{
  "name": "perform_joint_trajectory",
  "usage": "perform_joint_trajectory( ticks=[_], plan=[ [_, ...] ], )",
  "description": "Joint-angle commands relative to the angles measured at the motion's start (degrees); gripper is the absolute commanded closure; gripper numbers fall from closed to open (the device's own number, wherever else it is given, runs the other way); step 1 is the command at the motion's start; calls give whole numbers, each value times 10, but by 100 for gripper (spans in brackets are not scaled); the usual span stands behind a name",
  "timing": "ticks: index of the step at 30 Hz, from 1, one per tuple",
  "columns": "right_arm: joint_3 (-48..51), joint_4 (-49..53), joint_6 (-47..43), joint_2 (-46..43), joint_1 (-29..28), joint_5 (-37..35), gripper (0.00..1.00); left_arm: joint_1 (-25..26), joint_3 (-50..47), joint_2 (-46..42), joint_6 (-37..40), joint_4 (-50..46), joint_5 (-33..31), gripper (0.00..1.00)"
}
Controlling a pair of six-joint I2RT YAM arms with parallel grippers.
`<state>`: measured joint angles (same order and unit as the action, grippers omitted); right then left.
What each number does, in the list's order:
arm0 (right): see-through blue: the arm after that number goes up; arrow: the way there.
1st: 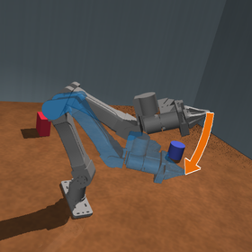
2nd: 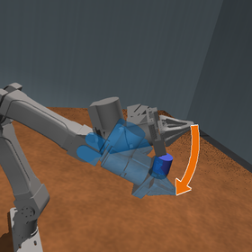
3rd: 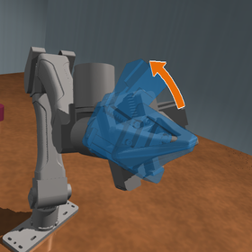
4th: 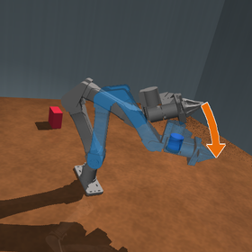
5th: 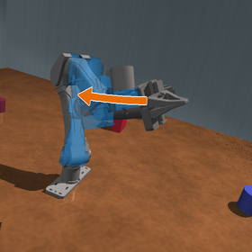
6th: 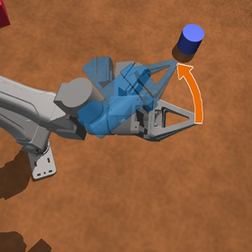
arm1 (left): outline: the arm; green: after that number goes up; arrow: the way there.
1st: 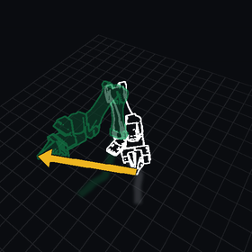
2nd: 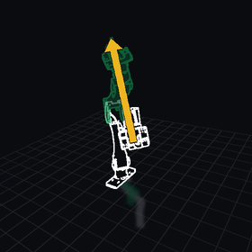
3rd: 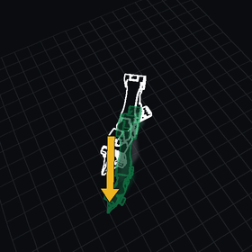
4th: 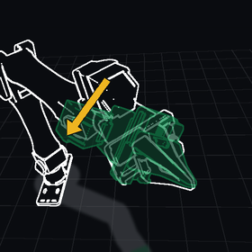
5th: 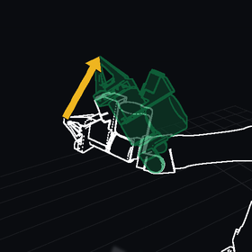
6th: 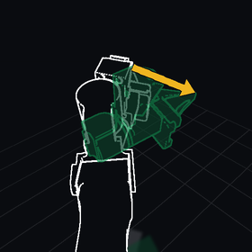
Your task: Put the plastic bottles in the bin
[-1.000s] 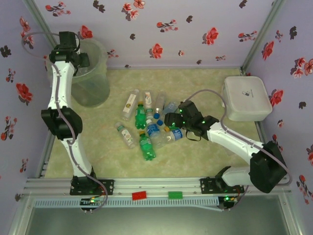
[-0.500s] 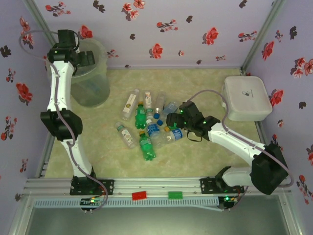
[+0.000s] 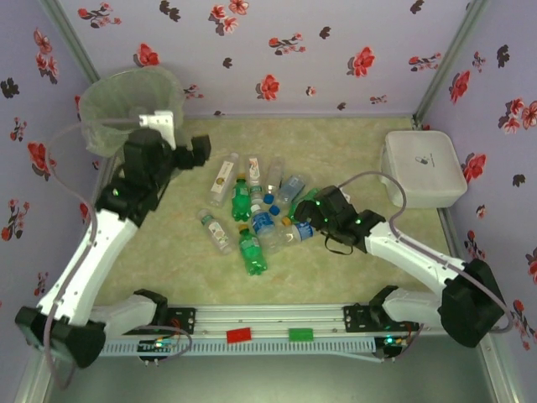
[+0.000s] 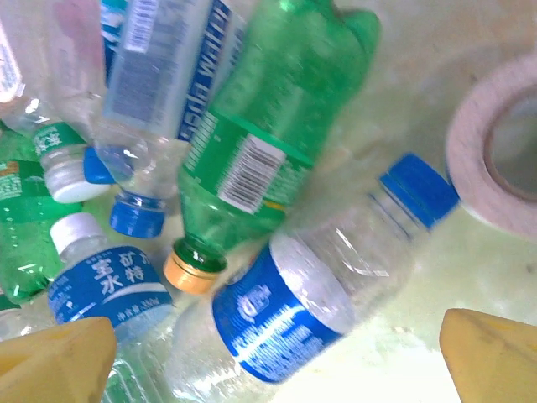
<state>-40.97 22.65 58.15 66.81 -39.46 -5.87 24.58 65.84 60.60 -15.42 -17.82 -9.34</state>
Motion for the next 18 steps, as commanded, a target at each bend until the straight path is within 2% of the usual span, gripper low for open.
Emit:
perform_joint_trajectory(
  ticks=[1,6,12,18],
  plan=[
    [32,-10,91,-24,-6,-6,1,41,-99,-51,-80,131,12,0],
    [31,-11,109,0,-6,9,0,110,-214,-81,-152,195,31,0],
    [-8,-27,105,98,-3,66,0,184,-267,-26,-196,198,30,0],
    [-7,-37,122,119,-2,31,1,220,-291,17,-227,212,20,0]
  ],
)
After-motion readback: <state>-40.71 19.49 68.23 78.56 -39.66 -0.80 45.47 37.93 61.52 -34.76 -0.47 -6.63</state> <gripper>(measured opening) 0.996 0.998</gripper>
